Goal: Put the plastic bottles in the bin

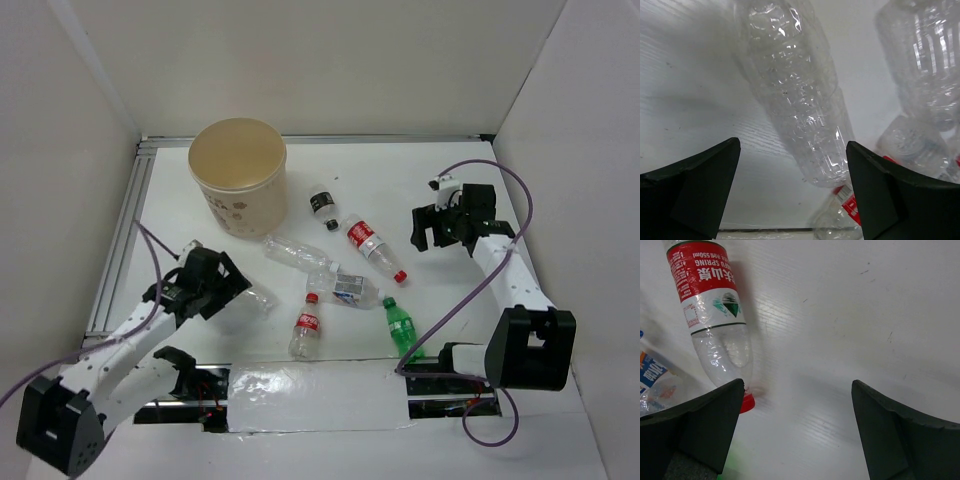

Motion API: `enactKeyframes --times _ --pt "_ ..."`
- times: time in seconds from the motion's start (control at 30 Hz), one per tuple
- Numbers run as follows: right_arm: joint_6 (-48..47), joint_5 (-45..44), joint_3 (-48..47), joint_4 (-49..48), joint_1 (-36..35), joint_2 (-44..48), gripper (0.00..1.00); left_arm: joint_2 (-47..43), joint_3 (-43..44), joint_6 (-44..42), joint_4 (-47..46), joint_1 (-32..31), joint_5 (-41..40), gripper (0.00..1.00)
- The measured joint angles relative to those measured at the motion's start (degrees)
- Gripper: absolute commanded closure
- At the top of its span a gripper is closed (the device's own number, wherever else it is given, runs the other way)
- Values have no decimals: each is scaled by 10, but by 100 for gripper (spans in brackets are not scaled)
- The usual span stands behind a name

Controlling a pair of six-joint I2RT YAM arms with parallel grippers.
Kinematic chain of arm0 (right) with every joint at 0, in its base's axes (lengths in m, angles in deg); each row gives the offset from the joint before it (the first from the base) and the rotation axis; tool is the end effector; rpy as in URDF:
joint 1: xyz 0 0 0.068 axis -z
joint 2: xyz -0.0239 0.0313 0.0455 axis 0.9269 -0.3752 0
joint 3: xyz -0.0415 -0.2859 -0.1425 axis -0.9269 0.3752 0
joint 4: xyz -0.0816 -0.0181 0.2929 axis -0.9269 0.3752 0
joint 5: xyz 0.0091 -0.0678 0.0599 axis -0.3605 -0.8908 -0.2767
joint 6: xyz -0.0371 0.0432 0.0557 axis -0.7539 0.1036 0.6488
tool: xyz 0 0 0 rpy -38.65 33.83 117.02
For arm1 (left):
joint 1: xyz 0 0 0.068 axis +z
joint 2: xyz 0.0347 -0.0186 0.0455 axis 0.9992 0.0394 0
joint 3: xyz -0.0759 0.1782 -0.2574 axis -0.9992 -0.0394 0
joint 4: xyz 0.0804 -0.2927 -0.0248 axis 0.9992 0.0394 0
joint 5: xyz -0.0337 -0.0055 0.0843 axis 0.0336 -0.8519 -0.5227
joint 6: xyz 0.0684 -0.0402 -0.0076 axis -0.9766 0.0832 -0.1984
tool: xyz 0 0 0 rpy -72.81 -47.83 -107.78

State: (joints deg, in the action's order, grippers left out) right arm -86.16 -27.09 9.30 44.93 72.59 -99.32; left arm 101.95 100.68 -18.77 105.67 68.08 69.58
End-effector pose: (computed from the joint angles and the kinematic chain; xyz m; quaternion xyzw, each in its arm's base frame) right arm 0.3119 -0.0011 0.2629 -0.1692 0.9037 0.0928 0.3821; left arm 0.1864 -0.0577 0.2062 -0.3615 0.8607 -0.1901 0.3041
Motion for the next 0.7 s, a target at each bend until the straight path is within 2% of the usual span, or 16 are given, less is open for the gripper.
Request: enactKeyframes --times 0.2,0.23,0.37,0.4,0.5,0.57,0.7 --pt "0 2 0 0 -7 -2 6 146 32 62 -50 -121 -92 0" --pt "0 2 0 0 -9 -2 6 164 37 69 -60 -131 -103 3" --pt "0 3 0 0 -11 -2 6 208 38 92 -79 -144 -127 42" --pt "0 3 0 0 -12 -2 6 208 37 95 -82 -147 -132 56" --pt "-2 9 -2 0 -19 -9 9 191 28 97 -90 -154 -140 80" --pt "-7 21 -7 3 -24 -19 13 166 19 93 -87 -165 -144 88" --pt "-19 63 -20 8 -33 -32 22 87 23 57 -73 -234 -163 94"
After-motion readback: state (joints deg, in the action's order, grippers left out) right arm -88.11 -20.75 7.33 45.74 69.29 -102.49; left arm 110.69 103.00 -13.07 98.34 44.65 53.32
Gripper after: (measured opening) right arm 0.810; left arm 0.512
